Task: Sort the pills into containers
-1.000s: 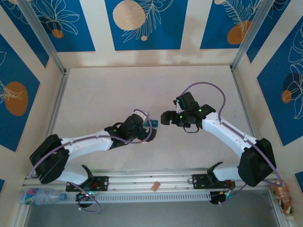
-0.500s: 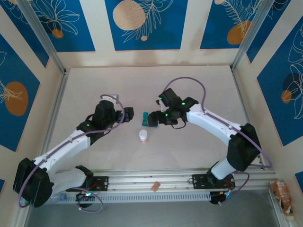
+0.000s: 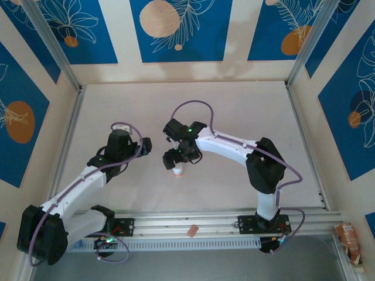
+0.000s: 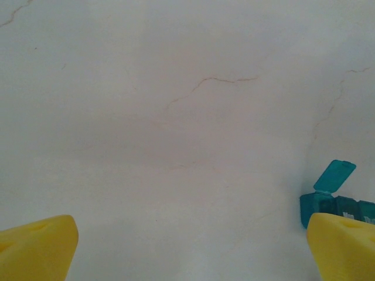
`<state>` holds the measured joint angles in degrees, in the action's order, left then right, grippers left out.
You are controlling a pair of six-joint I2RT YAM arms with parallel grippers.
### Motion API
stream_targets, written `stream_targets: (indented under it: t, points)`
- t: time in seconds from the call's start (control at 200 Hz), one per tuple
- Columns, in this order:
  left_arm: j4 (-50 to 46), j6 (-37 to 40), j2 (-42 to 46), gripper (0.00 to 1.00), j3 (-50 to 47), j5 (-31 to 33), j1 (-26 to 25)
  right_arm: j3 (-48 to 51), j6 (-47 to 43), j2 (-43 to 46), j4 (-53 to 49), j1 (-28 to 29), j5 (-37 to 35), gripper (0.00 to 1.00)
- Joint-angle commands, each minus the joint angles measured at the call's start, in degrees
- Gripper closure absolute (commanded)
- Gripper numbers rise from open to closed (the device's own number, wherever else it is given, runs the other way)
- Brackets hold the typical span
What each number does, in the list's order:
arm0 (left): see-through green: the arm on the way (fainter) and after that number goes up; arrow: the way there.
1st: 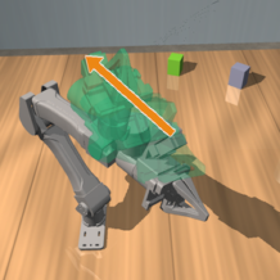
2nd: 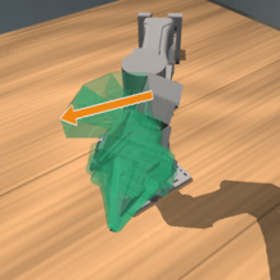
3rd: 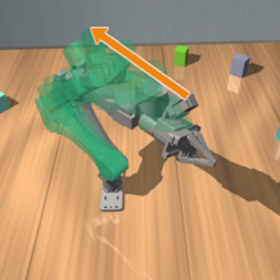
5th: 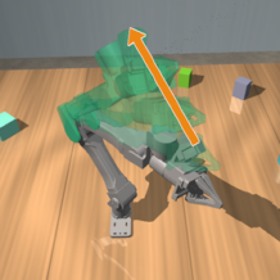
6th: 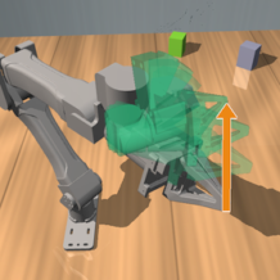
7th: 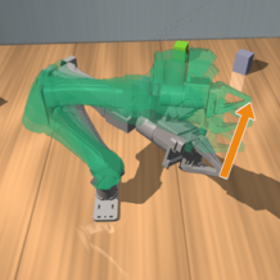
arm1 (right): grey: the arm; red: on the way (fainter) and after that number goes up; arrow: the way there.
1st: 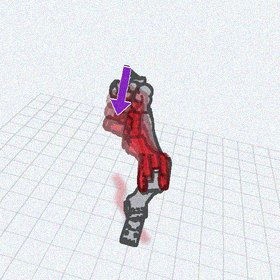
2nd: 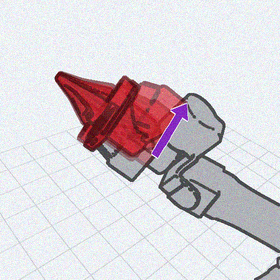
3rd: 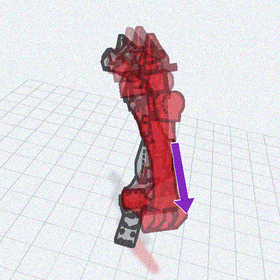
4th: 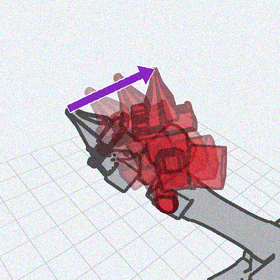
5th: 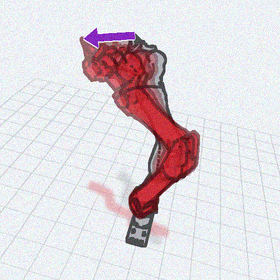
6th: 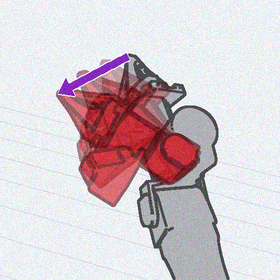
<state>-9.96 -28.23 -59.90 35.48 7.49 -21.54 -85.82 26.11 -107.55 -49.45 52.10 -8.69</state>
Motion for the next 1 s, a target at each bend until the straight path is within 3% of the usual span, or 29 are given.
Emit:
stream_targets:
  t: [0.0, 0.27, 0.415, 0.53, 0.82, 0.995]
  points:
    - [-0.41, -0.60, 1.18, 0.00, -0.55, -1.22, 1.05, -1.99, -0.97, -1.74, -3.63, 1.23, -2.37, 0.16]
    - [0.45, -0.25, 1.37, 0.00, -1.11, -2.38, 1.41, -1.28, -0.33, -3.40, -2.77, 1.53, -1.38, 0.29]
    - [0.99, -0.01, 1.25, 0.00, -1.16, -3.33, 1.51, -1.02, -0.27, -3.57, -2.35, 1.56, -0.78, 0.51]
    - [1.58, 0.95, 1.65, 0.00, -1.23, -4.69, 1.50, -1.04, -0.27, -2.96, -2.15, 1.28, -0.21, 0.63]
    - [4.39, -0.03, 0.90, 0.00, -0.59, -9.41, 1.32, -1.66, 0.02, 4.03, -3.00, -2.70, 2.48, 0.65]
    - [6.13, 6.10, -0.03, 0.00, 1.72, -16.39, 0.65, -1.74, -1.91, 9.08, -4.06, -9.01, 4.90, 0.65]
